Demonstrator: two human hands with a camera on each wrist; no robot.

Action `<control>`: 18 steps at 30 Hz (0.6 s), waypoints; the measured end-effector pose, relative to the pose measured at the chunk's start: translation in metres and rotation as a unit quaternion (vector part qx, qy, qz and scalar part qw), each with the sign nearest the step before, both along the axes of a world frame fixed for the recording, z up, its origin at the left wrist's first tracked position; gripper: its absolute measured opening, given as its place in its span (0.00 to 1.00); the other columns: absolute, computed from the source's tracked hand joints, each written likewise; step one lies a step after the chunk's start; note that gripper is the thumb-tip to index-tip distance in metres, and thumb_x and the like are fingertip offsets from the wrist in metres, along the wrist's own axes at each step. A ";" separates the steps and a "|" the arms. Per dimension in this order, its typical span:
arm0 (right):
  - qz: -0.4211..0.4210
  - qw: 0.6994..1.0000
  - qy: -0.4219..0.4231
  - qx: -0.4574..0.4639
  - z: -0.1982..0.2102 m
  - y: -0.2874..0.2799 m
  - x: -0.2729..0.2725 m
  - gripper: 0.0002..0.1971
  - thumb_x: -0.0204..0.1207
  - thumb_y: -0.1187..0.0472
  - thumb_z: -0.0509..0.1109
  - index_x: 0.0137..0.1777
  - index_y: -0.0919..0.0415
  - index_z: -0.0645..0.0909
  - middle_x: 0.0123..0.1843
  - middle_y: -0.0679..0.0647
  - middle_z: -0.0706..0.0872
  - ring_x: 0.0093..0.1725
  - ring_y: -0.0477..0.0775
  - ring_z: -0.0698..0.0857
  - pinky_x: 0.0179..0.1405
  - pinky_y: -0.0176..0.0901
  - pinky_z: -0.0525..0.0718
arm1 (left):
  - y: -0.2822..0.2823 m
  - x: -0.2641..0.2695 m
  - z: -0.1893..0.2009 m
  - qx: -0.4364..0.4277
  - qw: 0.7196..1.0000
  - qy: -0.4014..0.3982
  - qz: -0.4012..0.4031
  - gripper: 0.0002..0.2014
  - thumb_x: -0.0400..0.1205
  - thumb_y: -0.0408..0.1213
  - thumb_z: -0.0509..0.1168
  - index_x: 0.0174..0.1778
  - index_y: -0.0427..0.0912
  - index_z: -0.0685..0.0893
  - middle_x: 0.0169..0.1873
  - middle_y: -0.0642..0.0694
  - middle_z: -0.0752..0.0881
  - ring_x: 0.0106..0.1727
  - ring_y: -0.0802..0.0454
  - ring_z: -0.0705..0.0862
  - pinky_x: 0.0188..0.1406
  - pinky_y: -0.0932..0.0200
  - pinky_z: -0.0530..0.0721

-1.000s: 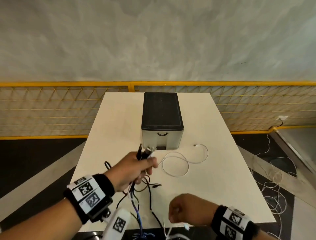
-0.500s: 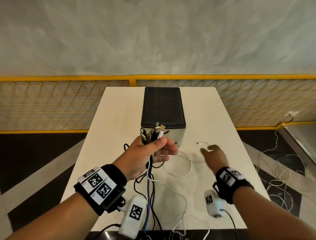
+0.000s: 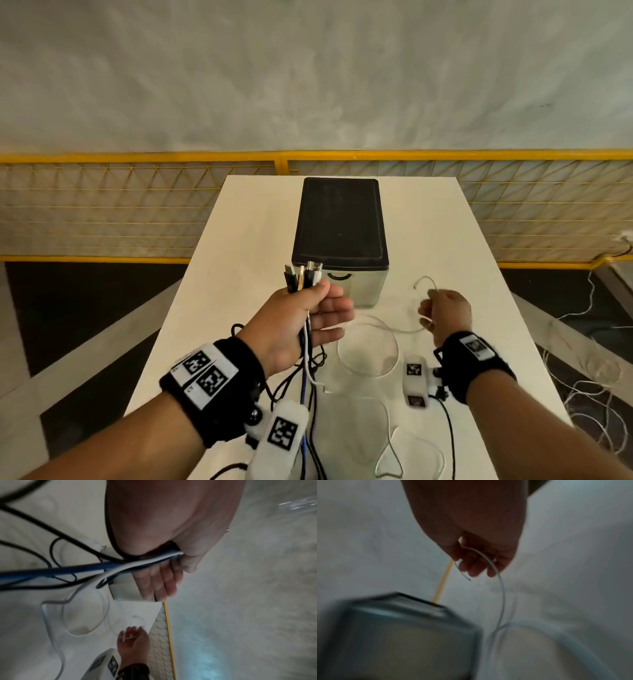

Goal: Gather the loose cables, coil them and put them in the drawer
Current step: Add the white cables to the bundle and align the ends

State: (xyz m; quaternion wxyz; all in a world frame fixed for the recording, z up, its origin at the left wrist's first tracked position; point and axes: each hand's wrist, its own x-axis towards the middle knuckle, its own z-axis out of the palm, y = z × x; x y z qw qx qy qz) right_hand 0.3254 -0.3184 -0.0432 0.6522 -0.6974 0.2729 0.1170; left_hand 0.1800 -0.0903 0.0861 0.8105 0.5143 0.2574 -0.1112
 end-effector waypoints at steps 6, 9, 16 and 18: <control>0.114 0.956 -0.270 -0.009 0.102 0.056 -0.078 0.07 0.82 0.59 0.67 0.44 0.58 0.83 0.25 0.52 0.80 0.27 0.51 0.77 0.29 0.44 0.77 | -0.016 0.022 -0.003 -0.042 0.999 0.000 0.012 0.15 0.87 0.45 0.60 0.56 0.38 0.86 0.53 0.39 0.93 0.54 0.46 0.92 0.55 0.44 0.88; 0.200 0.923 -0.328 -0.030 0.120 0.074 -0.116 0.07 0.81 0.64 0.68 0.44 0.53 0.85 0.34 0.48 0.89 0.34 0.45 0.86 0.37 0.38 0.85 | -0.023 0.019 0.003 -0.083 0.996 -0.027 0.026 0.15 0.87 0.44 0.60 0.54 0.38 0.87 0.52 0.40 0.92 0.49 0.48 0.93 0.45 0.49 0.90; 0.286 0.854 -0.412 -0.139 0.112 0.080 -0.135 0.07 0.80 0.60 0.66 0.44 0.46 0.81 0.39 0.44 0.88 0.39 0.45 0.86 0.38 0.45 0.84 | -0.020 0.002 0.015 -0.134 0.986 -0.098 0.027 0.20 0.80 0.50 0.62 0.55 0.37 0.87 0.60 0.35 0.90 0.64 0.40 0.87 0.69 0.40 0.78; 0.301 0.840 -0.424 -0.154 0.111 0.081 -0.136 0.07 0.81 0.60 0.66 0.44 0.47 0.81 0.38 0.42 0.87 0.38 0.44 0.84 0.37 0.42 0.83 | -0.018 -0.003 0.018 -0.125 0.986 -0.109 0.007 0.17 0.78 0.45 0.65 0.52 0.36 0.87 0.58 0.34 0.90 0.61 0.41 0.88 0.67 0.40 0.79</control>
